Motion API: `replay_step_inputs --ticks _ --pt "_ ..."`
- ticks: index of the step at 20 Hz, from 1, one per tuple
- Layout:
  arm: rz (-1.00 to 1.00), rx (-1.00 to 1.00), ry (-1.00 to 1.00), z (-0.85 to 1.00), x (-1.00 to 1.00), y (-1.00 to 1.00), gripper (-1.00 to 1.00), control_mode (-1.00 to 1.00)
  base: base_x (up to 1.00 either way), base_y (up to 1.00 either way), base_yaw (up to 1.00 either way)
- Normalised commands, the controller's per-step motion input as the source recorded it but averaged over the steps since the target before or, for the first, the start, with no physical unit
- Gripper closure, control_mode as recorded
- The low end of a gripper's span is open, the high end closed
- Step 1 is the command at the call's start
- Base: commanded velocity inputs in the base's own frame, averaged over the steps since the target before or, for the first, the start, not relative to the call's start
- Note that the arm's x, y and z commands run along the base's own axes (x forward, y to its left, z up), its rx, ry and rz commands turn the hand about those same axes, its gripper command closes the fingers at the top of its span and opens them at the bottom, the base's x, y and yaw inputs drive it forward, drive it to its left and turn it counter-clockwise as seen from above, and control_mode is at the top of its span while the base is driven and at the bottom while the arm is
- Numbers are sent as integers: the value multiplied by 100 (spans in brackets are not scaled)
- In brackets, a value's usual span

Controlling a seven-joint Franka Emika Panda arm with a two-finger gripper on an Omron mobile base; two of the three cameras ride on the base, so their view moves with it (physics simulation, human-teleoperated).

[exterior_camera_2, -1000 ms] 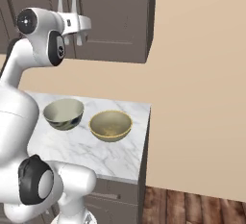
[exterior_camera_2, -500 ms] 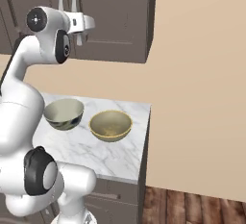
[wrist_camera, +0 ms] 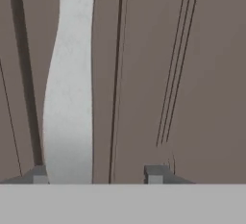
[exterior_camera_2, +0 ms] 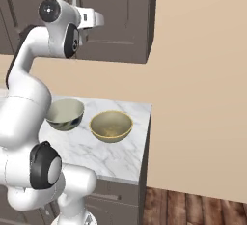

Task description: Open the cabinet. Pick the bowls from the counter and place them in the cabinet. Then close the cabinet.

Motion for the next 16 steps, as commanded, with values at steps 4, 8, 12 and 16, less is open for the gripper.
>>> replay_step_inputs --ticks 4,8,12,16 --pt "-9 12 -15 -28 -25 -100 100 -100 0 0 0" --pt "-20 20 -15 -4 -97 -100 100 -100 0 0 0" --pt "-31 46 29 14 -99 -100 100 -100 0 0 0" --pt "-17 53 42 4 -100 -100 100 -100 0 0 0"
